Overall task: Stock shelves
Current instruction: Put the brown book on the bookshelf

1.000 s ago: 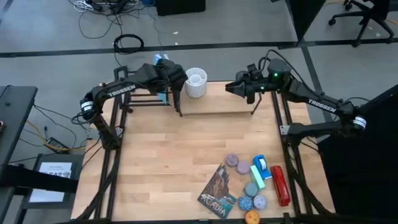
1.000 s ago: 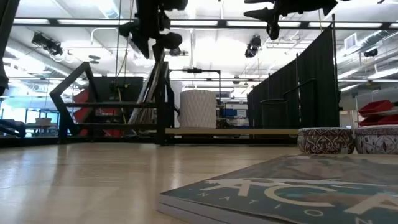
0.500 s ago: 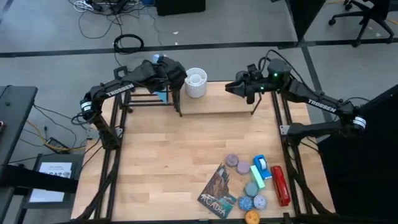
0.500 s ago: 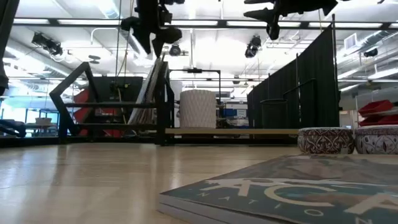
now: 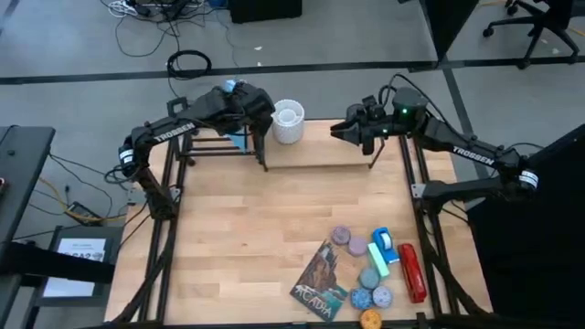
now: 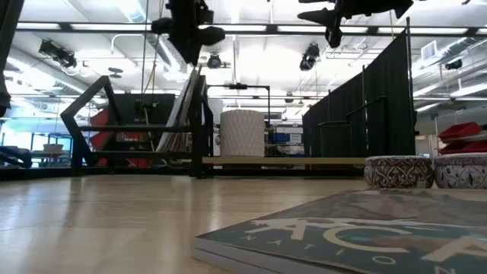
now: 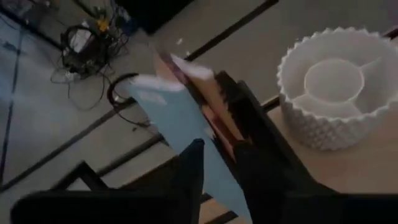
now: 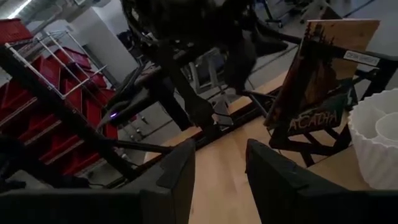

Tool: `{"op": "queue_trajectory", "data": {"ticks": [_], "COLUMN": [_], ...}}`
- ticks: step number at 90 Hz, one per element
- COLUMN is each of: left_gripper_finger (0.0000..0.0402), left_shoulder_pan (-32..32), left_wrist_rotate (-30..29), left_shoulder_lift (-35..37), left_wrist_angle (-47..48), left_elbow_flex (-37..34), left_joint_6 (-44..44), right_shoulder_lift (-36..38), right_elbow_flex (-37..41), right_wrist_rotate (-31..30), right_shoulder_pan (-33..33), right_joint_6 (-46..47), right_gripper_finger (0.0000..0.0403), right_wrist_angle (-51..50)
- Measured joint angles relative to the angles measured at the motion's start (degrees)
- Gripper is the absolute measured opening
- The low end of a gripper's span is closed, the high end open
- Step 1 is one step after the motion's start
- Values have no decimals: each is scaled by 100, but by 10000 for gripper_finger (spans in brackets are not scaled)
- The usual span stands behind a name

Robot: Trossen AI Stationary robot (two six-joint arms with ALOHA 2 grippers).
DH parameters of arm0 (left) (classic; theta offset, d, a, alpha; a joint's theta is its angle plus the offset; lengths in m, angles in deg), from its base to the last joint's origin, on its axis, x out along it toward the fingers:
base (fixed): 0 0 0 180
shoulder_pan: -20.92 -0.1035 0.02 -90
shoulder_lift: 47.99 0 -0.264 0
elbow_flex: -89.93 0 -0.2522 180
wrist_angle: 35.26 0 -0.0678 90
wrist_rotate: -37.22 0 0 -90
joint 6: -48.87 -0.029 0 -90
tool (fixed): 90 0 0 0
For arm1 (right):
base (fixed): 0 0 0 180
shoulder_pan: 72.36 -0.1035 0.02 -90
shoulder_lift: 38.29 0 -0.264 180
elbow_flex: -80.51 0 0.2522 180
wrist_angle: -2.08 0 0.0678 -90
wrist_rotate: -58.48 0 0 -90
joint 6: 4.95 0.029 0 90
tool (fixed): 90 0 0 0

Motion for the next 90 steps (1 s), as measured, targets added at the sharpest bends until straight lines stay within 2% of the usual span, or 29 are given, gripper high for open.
{"op": "queue_trajectory", "data": {"ticks": [22,34,46,68,90], "left_gripper_finger": [147,152,148,146,146], "left_shoulder_pan": [140,569,1172,2255,2864], "left_wrist_rotate": [-159,2,408,694,764], "left_shoulder_lift": [0,11,11,-222,-677], "left_wrist_angle": [601,617,672,875,1100], "left_elbow_flex": [1034,1512,1573,1565,1560], "left_joint_6": [-229,-370,-297,978,2047], "right_shoulder_lift": [0,0,0,2,7], "right_elbow_flex": [0,0,0,2,1], "right_wrist_rotate": [0,0,109,464,479], "right_shoulder_pan": [0,0,-41,-594,-1860], "right_joint_6": [-223,-472,-836,-1593,-1458], "right_gripper_finger": [111,111,111,112,113], "right_wrist_angle": [1,1,1,8,-35]}}
